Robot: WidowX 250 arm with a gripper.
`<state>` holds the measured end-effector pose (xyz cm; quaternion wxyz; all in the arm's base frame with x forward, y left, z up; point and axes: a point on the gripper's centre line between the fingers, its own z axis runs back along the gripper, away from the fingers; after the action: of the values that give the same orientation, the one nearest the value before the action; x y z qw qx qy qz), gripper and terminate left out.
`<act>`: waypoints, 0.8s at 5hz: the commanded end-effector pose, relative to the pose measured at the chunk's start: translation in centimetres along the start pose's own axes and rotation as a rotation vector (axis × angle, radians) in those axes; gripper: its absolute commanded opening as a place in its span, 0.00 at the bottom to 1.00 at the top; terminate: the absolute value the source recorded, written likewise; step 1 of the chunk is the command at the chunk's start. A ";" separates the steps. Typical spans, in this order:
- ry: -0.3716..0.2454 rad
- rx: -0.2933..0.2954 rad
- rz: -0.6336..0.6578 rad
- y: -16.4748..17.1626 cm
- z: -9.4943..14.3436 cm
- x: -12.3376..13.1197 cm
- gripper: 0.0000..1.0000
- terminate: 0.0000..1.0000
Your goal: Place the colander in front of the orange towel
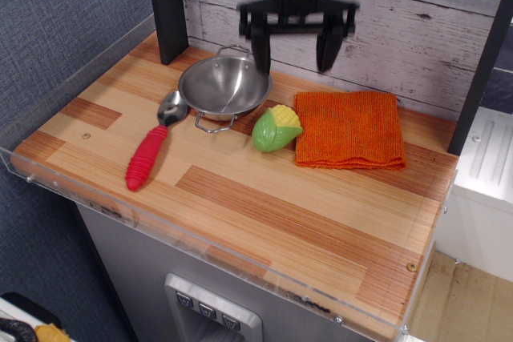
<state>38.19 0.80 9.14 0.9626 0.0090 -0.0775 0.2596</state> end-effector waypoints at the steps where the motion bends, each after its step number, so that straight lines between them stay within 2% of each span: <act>1: -0.021 -0.011 0.030 -0.2 2.5 1.6 1.00 0.00; 2: 0.009 0.032 0.047 0.1 1.1 2.1 1.00 0.00; 4: 0.035 0.064 0.081 1.5 0.0 3.1 1.00 0.00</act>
<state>39.58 3.15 7.63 0.9535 0.0368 -0.0246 0.2980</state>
